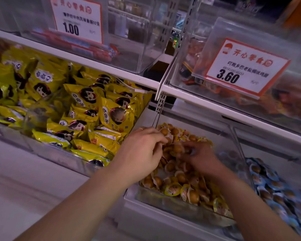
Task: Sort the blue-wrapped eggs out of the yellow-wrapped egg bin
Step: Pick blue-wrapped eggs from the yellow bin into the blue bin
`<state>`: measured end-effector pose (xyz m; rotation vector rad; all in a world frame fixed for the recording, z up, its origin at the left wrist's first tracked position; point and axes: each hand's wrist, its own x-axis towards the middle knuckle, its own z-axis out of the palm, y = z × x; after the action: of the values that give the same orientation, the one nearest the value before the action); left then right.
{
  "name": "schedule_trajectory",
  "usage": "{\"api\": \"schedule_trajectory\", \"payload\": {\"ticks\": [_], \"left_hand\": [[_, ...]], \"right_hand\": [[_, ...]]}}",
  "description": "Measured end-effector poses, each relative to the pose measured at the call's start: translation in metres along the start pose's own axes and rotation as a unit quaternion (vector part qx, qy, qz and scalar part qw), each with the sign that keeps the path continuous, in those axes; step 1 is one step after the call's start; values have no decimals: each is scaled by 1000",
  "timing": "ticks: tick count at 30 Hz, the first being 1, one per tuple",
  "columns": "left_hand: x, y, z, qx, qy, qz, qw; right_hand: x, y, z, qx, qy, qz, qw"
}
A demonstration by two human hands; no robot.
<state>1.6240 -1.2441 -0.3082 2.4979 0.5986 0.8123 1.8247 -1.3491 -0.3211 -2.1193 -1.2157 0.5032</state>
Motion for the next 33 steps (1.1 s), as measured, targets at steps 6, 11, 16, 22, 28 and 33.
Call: {"api": "schedule_trajectory", "payload": {"ticks": [6, 11, 16, 22, 28, 33], "left_hand": [[3, 20, 7, -28, 117, 25, 992], [1, 41, 19, -58, 21, 17, 998], [7, 40, 16, -112, -1, -24, 993], [7, 28, 9, -53, 59, 3, 997], [3, 39, 21, -33, -19, 95, 995], [9, 17, 11, -92, 123, 36, 987]], "right_hand": [[-10, -1, -22, 109, 123, 104, 981], [-25, -22, -19, 431, 26, 162, 887], [-40, -25, -19, 527, 52, 152, 834], [-51, -17, -28, 196, 225, 91, 950], [-59, -46, -11, 474, -22, 98, 875], [-63, -51, -14, 333, -133, 116, 926]]}}
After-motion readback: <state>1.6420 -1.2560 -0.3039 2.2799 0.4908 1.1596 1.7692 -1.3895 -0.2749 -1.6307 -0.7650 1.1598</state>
